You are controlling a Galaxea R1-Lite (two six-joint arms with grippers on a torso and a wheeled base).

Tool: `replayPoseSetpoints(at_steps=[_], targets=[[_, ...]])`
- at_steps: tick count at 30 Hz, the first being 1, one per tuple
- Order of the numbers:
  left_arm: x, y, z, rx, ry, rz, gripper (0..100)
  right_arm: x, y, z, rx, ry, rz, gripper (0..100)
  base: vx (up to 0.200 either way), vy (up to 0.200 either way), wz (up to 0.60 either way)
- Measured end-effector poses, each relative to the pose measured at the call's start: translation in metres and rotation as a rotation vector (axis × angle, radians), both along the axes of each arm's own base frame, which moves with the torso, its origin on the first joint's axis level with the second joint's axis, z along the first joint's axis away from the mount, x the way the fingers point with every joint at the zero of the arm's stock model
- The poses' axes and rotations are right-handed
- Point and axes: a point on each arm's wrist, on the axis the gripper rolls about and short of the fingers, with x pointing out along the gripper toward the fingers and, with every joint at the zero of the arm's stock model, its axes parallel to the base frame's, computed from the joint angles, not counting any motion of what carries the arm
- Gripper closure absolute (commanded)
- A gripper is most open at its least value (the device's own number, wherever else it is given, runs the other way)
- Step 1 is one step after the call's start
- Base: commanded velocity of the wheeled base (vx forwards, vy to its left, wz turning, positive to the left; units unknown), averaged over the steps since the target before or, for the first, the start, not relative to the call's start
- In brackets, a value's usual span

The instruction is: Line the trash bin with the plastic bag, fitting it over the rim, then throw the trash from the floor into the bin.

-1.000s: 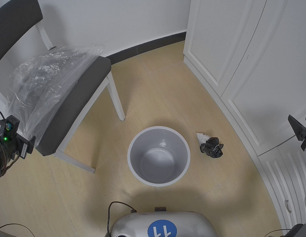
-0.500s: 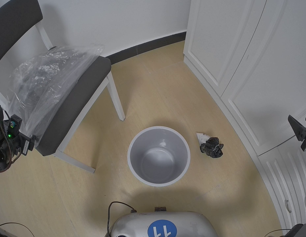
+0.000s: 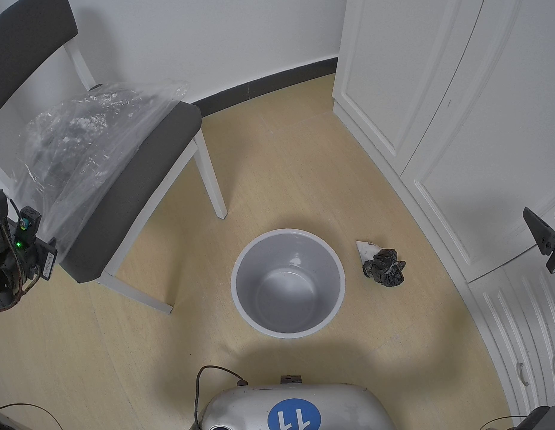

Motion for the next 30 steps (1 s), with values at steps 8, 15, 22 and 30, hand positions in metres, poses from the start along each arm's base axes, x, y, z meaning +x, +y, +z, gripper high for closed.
replayPoseSetpoints(at_steps=[8,15,22,30], targets=[[-0.002,-0.002,-0.001,0.003,-0.028,-0.010,100,0.000,0.000,0.002,0.002,-0.008,0.002,0,0.000,0.000,0.00],[-0.012,-0.010,0.005,-0.001,-0.133,-0.044,100,0.001,0.004,0.006,-0.001,-0.020,0.035,0,0.000,0.000,0.00],[-0.032,-0.036,0.017,-0.111,-0.282,-0.164,100,0.011,0.020,0.004,0.002,0.019,0.133,0,0.000,0.000,0.00],[-0.063,-0.083,0.039,-0.449,-0.445,-0.442,100,0.033,0.046,-0.005,0.086,0.044,0.253,0,0.000,0.000,0.00]])
